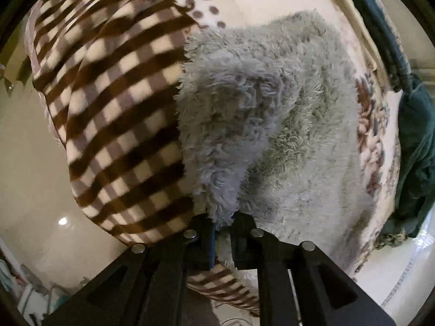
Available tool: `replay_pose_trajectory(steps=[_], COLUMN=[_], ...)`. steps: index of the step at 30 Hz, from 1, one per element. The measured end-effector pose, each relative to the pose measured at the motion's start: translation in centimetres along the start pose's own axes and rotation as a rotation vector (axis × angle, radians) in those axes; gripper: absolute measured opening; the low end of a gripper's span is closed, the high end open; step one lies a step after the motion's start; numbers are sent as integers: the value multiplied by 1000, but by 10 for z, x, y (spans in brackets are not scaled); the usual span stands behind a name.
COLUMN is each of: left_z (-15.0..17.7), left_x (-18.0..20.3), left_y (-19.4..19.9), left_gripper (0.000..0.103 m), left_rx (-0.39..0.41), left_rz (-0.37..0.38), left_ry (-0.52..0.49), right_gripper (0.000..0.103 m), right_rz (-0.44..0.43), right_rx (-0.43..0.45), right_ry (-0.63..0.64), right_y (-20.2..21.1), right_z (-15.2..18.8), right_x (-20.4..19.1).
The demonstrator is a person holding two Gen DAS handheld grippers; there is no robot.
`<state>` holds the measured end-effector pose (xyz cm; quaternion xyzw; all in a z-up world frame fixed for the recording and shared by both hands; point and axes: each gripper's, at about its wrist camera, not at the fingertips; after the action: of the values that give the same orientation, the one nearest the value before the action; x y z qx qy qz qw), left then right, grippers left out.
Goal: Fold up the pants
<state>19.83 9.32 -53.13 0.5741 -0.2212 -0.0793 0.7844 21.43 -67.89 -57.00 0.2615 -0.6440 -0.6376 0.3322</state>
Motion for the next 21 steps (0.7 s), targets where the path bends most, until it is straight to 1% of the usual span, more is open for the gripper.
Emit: replay_pose_trajectory(steps=[1, 2, 3, 5, 6, 7, 8, 9, 10, 12, 13, 14, 15, 16, 17, 18, 19, 20, 21], left_z=[3, 5, 10, 19, 25, 29, 35, 42, 44, 50, 51, 54, 57, 61, 65, 66, 68, 70, 73], left_x=[0, -2, 0, 5, 12, 16, 23, 33, 38, 51, 52, 57, 62, 64, 68, 71, 73, 73, 75], left_y=[7, 13, 22, 37, 46, 50, 51, 50, 46, 31, 22, 13, 4, -4, -11, -17, -20, -23, -24], left_gripper=[9, 12, 15, 35, 41, 58, 78, 83, 83, 83, 83, 83, 83, 83, 83, 83, 83, 83, 83], left_rx=[9, 20, 51, 129, 179, 217, 261, 299, 313, 296, 283, 276, 275, 279, 280, 274, 267, 263, 264], left_rz=[20, 32, 33, -4, -1, -10, -30, -47, -55, -74, -78, -84, -97, -106, -115, -123, -123, -122, -129], left_ry=[-8, -15, -33, -88, -131, -174, -218, -261, -288, -322, -333, -343, -349, -352, -355, -354, -352, -352, -355], right_gripper=[45, 60, 65, 71, 72, 72, 72, 73, 73, 73, 73, 73, 73, 63, 31, 15, 8, 8, 8], right_rz=[-24, -39, -34, 0, 14, 23, 28, 38, 58, 89, 118, 129, 165, 211, 224, 237, 256, 252, 251], right_rx=[-6, 9, 26, 108, 138, 168, 193, 206, 219, 248, 245, 239, 228, 215, 219, 214, 215, 232, 247], right_ry=[-12, -19, -14, 42, 80, 135, 192, 237, 293, 383, 427, 458, 495, 521, 514, 496, 441, 382, 260], right_y=[0, 6, 12, 38, 47, 55, 60, 63, 61, 53, 44, 38, 28, 17, 13, 11, 14, 19, 29], right_z=[4, 8, 9, 10, 8, 3, -3, -14, -24, -44, -57, -66, -75, -83, -86, -89, -92, -92, -93], right_x=[4, 7, 6, -2, -9, -19, -31, -44, -58, -83, -96, -106, -116, -120, -118, -114, -99, -87, -56])
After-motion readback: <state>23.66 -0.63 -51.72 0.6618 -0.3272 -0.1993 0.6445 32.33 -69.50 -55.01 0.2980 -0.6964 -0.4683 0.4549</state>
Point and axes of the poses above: each gripper's, at about its wrist camera, not at the fingertips, and y roughly against the way its jaws point, x to its right, z to its underside, and after that the axes turned 15 degrees about y, right-handed
